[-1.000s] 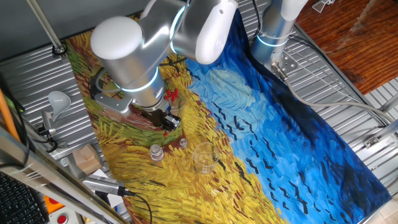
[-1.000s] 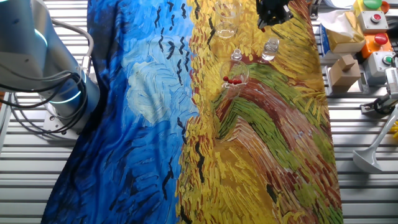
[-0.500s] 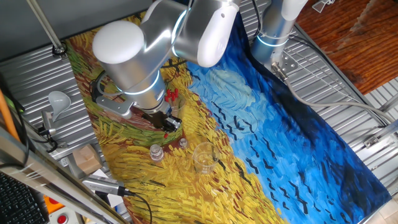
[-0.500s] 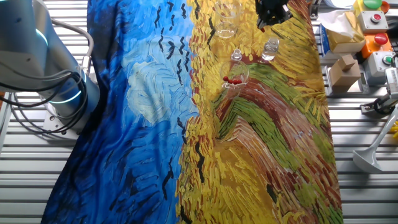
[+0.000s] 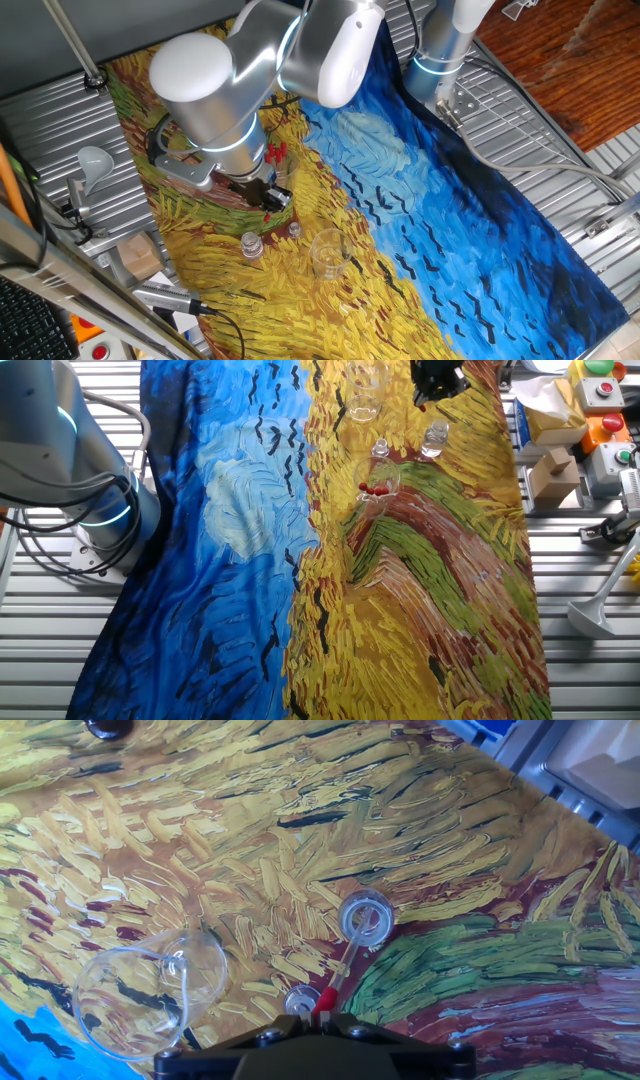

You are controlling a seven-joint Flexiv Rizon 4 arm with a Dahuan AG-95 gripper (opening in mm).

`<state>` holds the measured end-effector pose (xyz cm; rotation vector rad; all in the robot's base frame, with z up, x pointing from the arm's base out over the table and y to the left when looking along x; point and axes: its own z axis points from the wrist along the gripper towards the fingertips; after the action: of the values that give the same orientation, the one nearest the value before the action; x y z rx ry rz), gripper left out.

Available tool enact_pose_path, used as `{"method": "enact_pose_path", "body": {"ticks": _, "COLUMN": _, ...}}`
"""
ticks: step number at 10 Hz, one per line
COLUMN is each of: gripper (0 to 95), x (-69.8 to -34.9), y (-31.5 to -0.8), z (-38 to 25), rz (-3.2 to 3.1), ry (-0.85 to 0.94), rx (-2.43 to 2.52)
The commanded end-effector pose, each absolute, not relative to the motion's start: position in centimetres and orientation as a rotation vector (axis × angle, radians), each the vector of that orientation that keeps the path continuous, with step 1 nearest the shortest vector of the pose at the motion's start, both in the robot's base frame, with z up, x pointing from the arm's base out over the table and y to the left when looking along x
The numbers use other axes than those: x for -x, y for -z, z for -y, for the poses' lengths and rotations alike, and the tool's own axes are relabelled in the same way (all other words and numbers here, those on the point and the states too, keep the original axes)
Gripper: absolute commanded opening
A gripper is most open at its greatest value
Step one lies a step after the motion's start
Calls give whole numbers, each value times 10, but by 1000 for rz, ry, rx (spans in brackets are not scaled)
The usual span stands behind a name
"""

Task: Transfer liquid using a dropper

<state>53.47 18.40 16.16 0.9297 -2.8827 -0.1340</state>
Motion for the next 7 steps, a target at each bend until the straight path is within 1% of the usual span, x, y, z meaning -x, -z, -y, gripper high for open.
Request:
{"method": "enact_pose_path", "body": {"ticks": 1, "gripper": 0, "x": -535, "y": -162, "z": -184, "rz": 2884, "ry": 132, "rx": -927}}
{"method": "enact_pose_path", "body": {"ticks": 7, "gripper": 0, "x": -535, "y": -162, "z": -184, "rz": 2883, "ry": 121, "rx": -926}}
